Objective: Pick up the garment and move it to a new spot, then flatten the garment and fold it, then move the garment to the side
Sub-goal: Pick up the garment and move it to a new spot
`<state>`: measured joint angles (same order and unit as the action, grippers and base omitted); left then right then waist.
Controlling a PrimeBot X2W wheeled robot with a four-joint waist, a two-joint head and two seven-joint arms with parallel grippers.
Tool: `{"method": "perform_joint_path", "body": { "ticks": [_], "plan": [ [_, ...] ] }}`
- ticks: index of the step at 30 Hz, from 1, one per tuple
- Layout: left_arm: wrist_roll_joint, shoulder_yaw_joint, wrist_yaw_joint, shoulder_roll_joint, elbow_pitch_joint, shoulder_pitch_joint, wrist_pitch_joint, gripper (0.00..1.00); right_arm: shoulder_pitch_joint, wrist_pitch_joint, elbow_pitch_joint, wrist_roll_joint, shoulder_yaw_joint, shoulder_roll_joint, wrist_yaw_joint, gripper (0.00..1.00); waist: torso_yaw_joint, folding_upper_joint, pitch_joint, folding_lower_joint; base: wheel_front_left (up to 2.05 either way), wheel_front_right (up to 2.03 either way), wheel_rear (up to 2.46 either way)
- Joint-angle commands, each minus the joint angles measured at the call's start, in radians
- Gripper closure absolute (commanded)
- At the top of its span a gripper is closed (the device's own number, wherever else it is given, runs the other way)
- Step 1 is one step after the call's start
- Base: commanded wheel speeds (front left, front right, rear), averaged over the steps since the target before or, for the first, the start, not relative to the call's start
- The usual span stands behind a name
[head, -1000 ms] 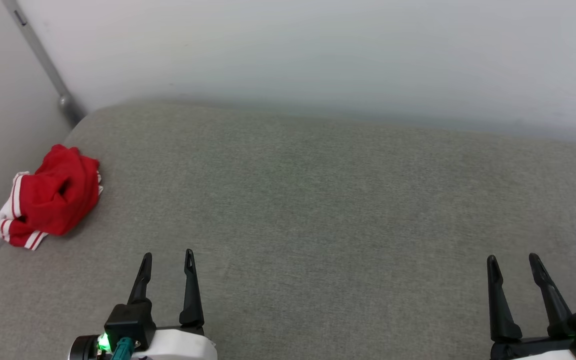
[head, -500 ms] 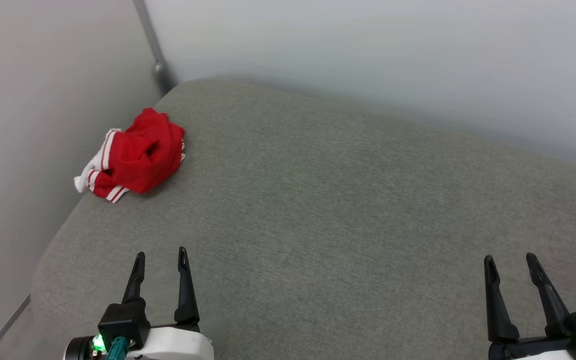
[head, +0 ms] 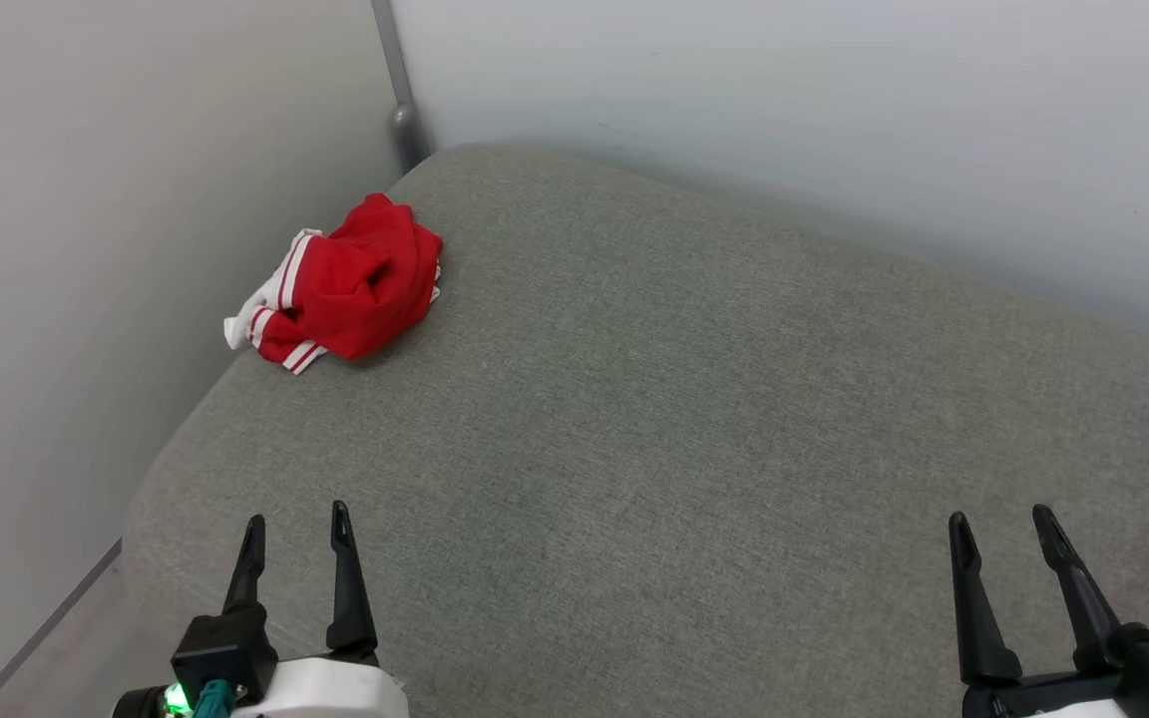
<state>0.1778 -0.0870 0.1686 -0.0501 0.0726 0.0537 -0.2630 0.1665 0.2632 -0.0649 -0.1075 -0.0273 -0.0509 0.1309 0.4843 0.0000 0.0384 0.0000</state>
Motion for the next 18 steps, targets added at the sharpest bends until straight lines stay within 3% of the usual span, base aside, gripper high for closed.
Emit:
{"method": "perform_joint_path", "body": {
  "ticks": [1,5,11,14,18],
  "plan": [
    [0.004,0.011,0.002,0.000,0.003,-0.002,-0.003,0.00,-0.004,0.002,-0.002,0.007,0.002,0.001,0.000,0.00,-0.005,0.0000,0.003,0.0000,0.00,0.00,0.00],
    [0.017,0.044,-0.017,0.000,0.008,-0.036,-0.003,0.00,-0.010,0.002,-0.006,0.010,0.004,0.001,0.000,0.00,-0.021,0.0000,0.014,0.0000,0.00,0.00,0.00],
    [0.020,0.183,-0.104,-0.051,0.061,-0.172,-0.003,0.00,-0.030,0.002,-0.017,0.032,0.008,0.001,0.000,0.00,-0.058,0.0000,0.061,0.0000,0.00,0.00,0.00],
    [0.025,0.248,-0.141,-0.107,0.096,-0.269,-0.003,0.00,-0.049,0.002,-0.025,0.051,0.001,0.001,0.000,0.00,-0.079,0.0000,0.100,0.0000,0.00,0.00,0.00],
    [0.021,0.292,-0.196,-0.227,0.197,-0.433,-0.003,0.00,-0.078,0.002,-0.039,0.076,-0.002,0.001,0.000,0.00,-0.111,0.0000,0.170,0.0000,0.00,0.00,0.00]
  ]
}}
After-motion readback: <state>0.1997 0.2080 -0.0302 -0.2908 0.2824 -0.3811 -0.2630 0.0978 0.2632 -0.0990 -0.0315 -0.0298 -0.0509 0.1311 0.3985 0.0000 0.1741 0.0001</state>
